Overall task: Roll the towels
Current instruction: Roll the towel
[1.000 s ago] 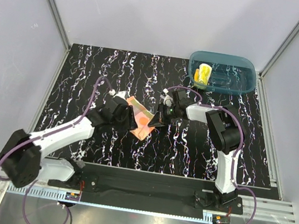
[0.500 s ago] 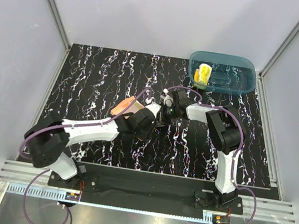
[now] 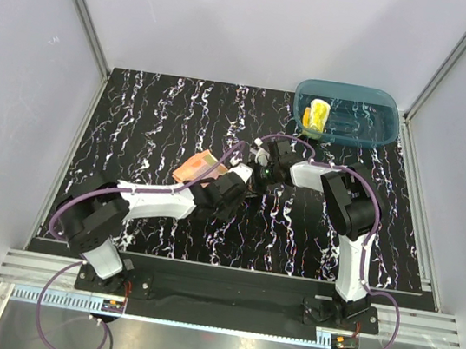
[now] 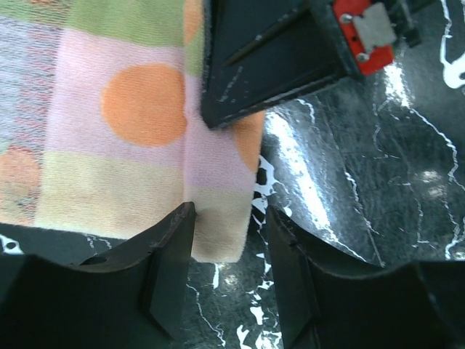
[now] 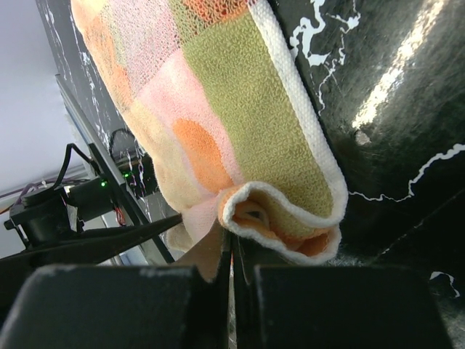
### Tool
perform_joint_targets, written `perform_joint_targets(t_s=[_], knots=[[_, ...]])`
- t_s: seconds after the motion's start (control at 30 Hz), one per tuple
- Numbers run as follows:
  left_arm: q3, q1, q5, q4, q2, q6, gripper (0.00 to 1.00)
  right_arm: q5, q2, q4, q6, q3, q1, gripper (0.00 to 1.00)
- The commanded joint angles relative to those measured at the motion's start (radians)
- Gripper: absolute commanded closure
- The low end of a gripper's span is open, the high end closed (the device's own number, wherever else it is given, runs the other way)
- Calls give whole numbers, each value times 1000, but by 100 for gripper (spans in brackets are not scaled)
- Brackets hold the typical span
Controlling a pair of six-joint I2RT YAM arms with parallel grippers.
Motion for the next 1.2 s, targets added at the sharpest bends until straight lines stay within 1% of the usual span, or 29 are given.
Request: perform_joint_targets(t_s=[0.0, 0.17, 0.23, 0.4, 0.53, 0.63, 0.7, 0.73, 0.9, 0.97, 1.03, 1.13, 1.17], knots=[[12, -5, -77, 13, 0, -1, 51, 113, 19, -83, -56, 3, -4, 100], [-29, -8, -32, 15, -6, -13, 51, 113, 24, -94, -60, 18, -4, 100], [-60, -11, 15, 38, -13, -11, 51, 113, 27, -103, -60, 26, -4, 100], [-55, -40, 57, 38, 8, 10, 50, 113, 30, -120, -63, 50, -4, 100], [-3, -49, 43, -14, 66, 12, 50, 114, 30, -129, -68, 61, -2, 100], [26, -66, -28, -59, 76, -14, 50, 113, 24, -135, -69, 61, -4, 100], [47, -72, -95, -91, 50, -28, 49, 113, 19, -141, -72, 60, -4, 100], [57, -74, -110, -123, 39, -39, 49, 114, 19, -146, -77, 60, -4, 100], [113, -83, -161, -163, -70, -13, 49, 114, 22, -155, -86, 63, -4, 100], [126, -95, -151, -156, -93, 15, 49, 114, 25, -155, -86, 64, -4, 100], [142, -104, -99, -128, -92, 65, 46, 111, 31, -156, -85, 69, -4, 100], [185, -110, -57, -128, -40, 102, 44, 108, 36, -158, -80, 77, -4, 100], [190, -110, -45, -126, -12, 107, 42, 107, 36, -156, -79, 80, -4, 100]])
